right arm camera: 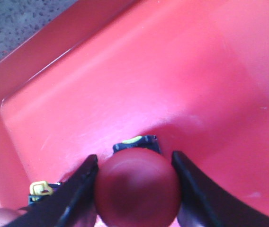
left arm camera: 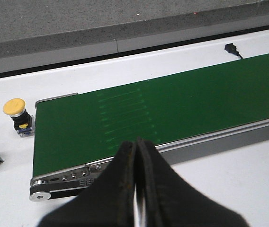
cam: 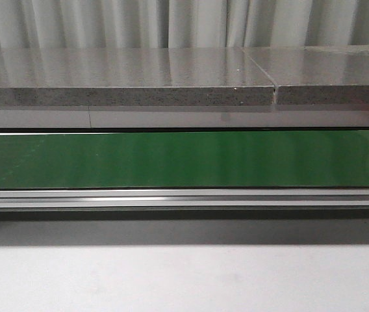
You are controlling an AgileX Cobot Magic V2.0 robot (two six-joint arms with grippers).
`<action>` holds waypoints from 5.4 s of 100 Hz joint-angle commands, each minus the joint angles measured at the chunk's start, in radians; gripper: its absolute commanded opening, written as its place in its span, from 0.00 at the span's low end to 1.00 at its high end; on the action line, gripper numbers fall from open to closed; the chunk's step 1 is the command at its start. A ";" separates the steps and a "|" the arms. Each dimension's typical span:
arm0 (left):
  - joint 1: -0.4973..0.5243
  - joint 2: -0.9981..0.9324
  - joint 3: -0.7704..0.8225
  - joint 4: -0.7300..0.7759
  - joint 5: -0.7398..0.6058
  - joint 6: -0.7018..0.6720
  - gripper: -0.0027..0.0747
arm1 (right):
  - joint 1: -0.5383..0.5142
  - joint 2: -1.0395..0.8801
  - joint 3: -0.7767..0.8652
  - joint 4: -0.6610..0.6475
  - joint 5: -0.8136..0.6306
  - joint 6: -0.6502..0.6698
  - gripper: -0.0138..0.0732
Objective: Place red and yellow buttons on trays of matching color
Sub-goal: 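Lower the red button into the red tray and open the right gripper, then raise the right gripper back above the belt's far end, then grasp a red push-button from the cluster with the left gripper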
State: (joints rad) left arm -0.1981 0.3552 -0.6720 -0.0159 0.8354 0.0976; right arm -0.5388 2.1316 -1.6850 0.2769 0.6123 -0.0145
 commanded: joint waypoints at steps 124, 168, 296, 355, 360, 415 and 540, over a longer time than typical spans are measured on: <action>-0.008 0.008 -0.023 -0.007 -0.069 -0.005 0.01 | 0.236 -0.663 0.393 -0.021 -0.163 -0.271 0.15; -0.008 0.008 -0.023 -0.007 -0.069 -0.005 0.01 | 0.426 -0.995 0.686 -0.025 -0.171 -0.274 0.08; -0.008 0.011 -0.023 -0.016 -0.099 -0.005 0.01 | 0.434 -1.754 1.020 -0.016 -0.039 -0.275 0.08; -0.004 0.524 -0.247 0.041 -0.203 -0.210 0.01 | 0.434 -1.754 1.020 -0.016 -0.032 -0.275 0.08; -0.004 0.581 -0.286 0.064 -0.204 -0.226 0.01 | 0.434 -1.754 1.020 -0.016 -0.032 -0.275 0.08; 0.070 0.936 -0.554 0.210 -0.162 -0.321 0.63 | 0.434 -1.754 1.020 -0.016 -0.032 -0.275 0.08; 0.614 1.383 -0.665 0.029 0.054 -0.323 0.63 | 0.434 -1.754 1.020 -0.016 -0.032 -0.275 0.08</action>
State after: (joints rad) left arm 0.4151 1.7598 -1.2828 0.0257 0.9261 -0.2135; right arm -0.1054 0.3722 -0.6426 0.2494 0.6511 -0.2796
